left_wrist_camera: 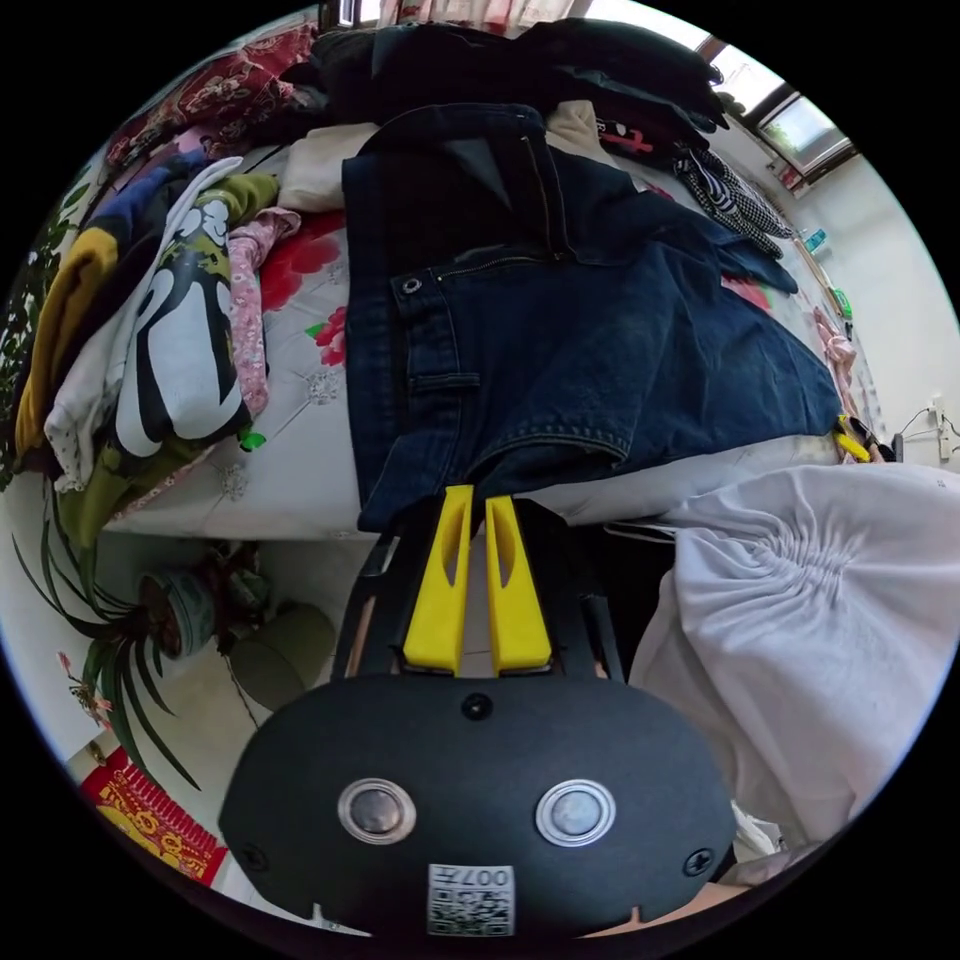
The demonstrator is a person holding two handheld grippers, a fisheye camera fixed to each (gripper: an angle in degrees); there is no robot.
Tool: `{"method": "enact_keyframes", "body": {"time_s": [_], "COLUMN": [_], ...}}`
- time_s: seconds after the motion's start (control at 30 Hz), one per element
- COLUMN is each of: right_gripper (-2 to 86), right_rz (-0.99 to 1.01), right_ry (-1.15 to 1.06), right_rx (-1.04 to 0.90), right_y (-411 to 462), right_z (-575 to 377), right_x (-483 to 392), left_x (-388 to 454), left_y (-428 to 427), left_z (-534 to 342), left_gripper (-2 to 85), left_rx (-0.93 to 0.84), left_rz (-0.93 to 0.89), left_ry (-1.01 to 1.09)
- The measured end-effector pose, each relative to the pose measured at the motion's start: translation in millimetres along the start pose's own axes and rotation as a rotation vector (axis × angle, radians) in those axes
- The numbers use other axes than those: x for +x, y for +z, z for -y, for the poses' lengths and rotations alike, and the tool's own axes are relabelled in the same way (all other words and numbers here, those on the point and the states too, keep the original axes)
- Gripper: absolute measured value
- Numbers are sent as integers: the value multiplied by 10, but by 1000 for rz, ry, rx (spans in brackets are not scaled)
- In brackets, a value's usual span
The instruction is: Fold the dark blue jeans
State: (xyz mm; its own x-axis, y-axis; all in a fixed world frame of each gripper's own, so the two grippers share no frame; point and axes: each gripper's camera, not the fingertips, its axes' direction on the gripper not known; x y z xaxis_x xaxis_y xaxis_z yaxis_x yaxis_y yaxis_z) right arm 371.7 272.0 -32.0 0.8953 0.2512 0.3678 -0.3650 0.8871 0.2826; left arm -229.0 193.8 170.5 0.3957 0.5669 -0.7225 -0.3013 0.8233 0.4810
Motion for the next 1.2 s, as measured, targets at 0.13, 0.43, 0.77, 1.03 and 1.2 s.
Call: {"method": "enact_keyframes", "body": {"time_s": [0.13, 0.43, 0.77, 1.03, 1.2], "right_gripper": [18, 33, 79, 99, 100], "right_rz": [60, -287, -38, 92, 61], "right_ry": [30, -85, -336, -485, -328], "right_rx": [43, 118, 179, -69, -152], "right_y": [0, -840, -399, 1138, 1869], "right_z": [132, 86, 613, 1667, 2280], "right_x": [-74, 11, -1228, -2873, -3354], "left_x": [27, 412, -7, -34, 110], "left_y": [-104, 126, -740, -1039, -804], "left_z": [107, -52, 100, 1593, 2311], "left_gripper": [-5, 9, 60, 147, 172], "left_rx": [-23, -132, 73, 280, 237], "left_rz": [20, -54, 47, -27, 53], "left_ry": [17, 116, -87, -72, -83]}}
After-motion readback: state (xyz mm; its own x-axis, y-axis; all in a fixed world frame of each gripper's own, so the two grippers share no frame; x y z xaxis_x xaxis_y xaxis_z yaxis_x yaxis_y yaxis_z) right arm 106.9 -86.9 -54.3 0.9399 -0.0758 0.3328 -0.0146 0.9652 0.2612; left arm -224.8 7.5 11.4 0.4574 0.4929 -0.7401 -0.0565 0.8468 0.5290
